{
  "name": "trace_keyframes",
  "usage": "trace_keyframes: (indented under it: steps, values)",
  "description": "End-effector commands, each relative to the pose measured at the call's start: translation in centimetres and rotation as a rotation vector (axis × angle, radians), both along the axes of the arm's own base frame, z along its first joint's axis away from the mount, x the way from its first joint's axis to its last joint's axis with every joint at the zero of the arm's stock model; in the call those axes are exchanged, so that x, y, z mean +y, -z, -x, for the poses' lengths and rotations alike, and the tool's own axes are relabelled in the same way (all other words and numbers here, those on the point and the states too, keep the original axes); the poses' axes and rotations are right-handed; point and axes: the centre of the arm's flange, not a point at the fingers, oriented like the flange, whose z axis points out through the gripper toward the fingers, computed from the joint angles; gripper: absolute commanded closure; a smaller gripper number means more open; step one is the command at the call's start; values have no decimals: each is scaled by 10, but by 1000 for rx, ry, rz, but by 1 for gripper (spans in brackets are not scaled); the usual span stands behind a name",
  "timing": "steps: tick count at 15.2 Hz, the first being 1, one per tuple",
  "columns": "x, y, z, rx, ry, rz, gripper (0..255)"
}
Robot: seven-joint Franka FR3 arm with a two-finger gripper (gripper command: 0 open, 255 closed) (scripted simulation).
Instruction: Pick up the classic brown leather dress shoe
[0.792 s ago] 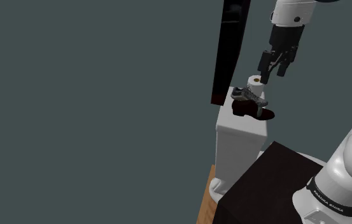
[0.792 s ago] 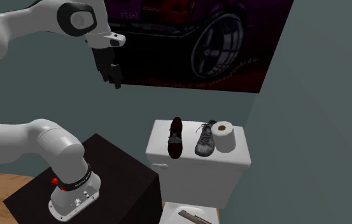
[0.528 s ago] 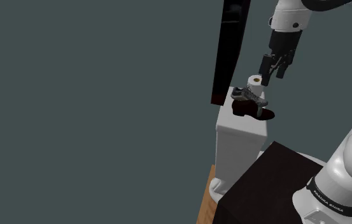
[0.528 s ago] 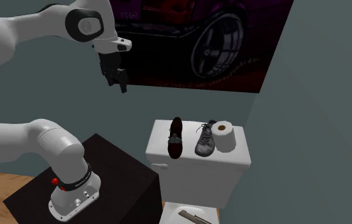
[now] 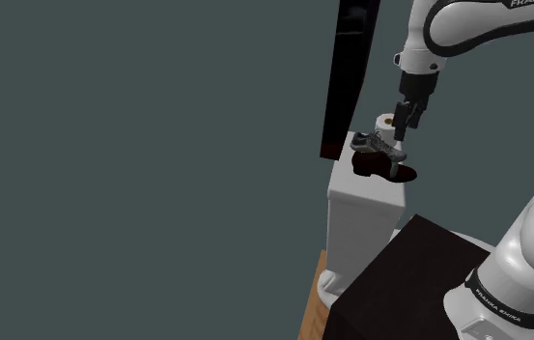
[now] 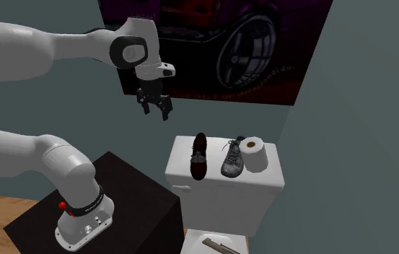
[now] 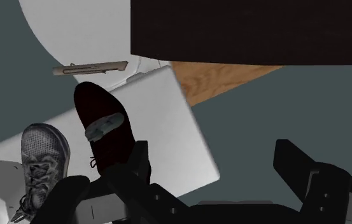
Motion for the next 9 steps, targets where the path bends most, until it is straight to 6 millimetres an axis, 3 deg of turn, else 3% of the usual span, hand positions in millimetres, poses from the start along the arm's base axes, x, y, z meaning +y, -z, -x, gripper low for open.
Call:
trace_keyframes:
  steps: [1, 9]
  values:
    - [-18, 18, -10, 10, -46, 3, 0]
    - [-86, 83, -57, 52, -212, 11, 0]
